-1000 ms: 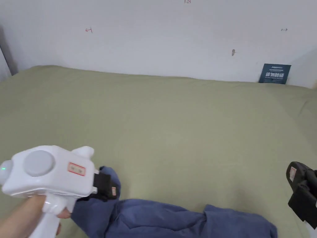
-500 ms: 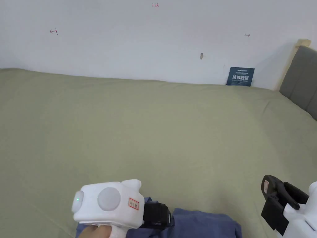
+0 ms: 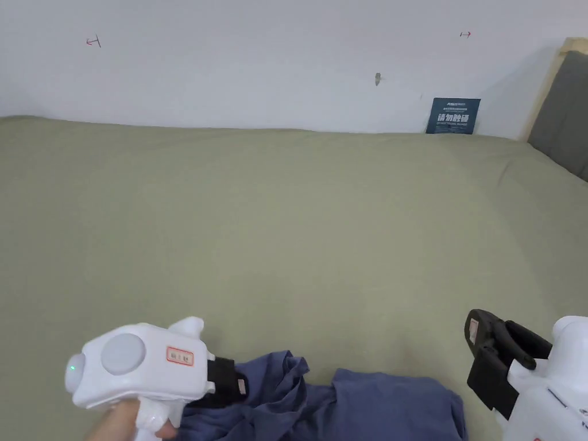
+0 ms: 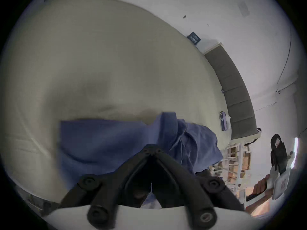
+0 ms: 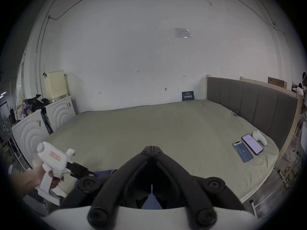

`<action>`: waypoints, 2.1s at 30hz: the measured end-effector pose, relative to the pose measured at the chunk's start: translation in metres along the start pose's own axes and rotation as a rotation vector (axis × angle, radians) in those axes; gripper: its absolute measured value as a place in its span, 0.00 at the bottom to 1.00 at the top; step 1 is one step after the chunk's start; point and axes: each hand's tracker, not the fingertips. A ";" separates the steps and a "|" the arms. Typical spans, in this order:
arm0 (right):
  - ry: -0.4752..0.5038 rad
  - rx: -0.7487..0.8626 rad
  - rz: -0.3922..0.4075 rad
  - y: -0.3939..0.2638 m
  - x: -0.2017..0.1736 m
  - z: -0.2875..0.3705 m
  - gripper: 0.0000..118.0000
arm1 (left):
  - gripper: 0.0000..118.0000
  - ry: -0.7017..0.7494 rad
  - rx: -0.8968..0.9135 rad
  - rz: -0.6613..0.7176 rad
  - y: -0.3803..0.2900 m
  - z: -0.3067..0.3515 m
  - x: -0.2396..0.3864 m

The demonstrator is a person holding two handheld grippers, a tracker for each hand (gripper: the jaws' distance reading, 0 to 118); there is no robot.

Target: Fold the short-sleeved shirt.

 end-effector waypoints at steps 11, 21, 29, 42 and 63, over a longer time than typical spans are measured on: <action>-0.008 -0.035 0.005 -0.003 -0.002 -0.006 0.01 | 0.00 -0.036 -0.138 -0.088 -0.044 -0.048 0.026; 0.037 -0.024 0.016 -0.001 -0.024 -0.011 0.01 | 0.00 -0.037 0.153 -0.094 -0.016 0.127 -0.014; 0.069 -0.051 0.050 -0.002 -0.044 -0.018 0.01 | 0.05 -0.074 0.092 0.025 -0.017 0.110 -0.085; 0.056 -0.082 0.073 -0.004 -0.047 -0.023 0.01 | 0.63 -0.422 -0.012 0.236 -0.015 0.023 -0.118; 0.088 -0.024 0.051 0.009 -0.037 -0.010 0.01 | 0.11 0.060 0.235 0.095 -0.016 0.191 -0.080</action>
